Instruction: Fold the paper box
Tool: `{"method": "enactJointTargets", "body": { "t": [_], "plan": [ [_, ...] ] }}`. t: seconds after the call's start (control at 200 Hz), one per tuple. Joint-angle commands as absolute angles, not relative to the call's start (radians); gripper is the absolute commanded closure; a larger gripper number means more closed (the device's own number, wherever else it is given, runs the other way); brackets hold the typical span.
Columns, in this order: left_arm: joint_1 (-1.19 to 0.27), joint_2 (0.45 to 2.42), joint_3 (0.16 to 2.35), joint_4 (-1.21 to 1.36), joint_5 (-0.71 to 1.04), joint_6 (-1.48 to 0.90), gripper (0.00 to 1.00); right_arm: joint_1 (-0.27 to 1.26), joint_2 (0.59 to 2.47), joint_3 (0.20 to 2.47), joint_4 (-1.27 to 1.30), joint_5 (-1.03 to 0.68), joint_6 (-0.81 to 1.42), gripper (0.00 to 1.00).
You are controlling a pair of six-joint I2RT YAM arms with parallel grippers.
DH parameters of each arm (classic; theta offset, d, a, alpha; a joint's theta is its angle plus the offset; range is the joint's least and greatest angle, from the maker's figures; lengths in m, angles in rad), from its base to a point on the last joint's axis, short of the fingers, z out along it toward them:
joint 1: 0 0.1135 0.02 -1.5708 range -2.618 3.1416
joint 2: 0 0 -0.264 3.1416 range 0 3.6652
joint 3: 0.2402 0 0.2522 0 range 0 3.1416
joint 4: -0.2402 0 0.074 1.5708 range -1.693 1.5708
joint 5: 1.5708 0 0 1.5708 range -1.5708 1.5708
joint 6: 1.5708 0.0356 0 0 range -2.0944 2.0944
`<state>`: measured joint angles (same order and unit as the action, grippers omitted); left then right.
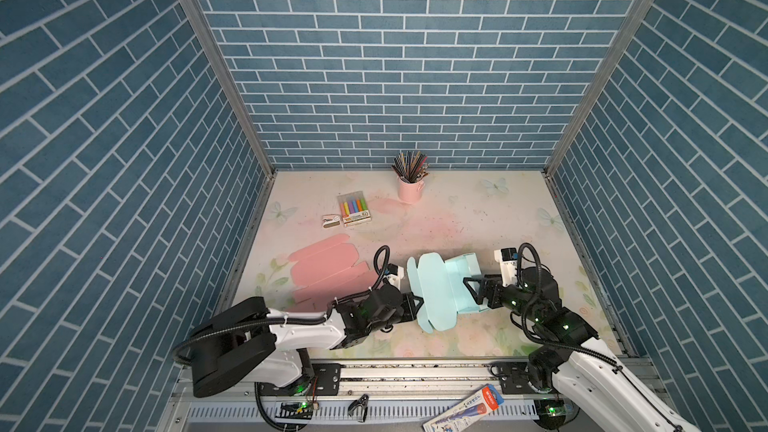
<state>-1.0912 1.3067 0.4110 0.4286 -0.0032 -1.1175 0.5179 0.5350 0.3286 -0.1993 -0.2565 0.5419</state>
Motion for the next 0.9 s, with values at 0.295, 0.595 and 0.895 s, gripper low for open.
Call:
{"method": "enactJointTargets", "body": {
  "t": [0.295,0.595,0.895],
  "plan": [
    [-1.016,1.234,0.741,-0.198,0.01,-0.692,1.0,0.519,0.545,0.544,-0.277,-0.155,0.42,0.09],
    [-1.018,1.315,1.04,-0.53,0.103,-0.42,1.0,0.518,0.7,0.605,-0.065,-0.246,0.264,0.1],
    [-1.021,1.376,1.23,-0.766,0.146,-0.258,1.0,0.518,0.633,0.378,0.411,-0.498,0.063,0.16]
  ]
}}
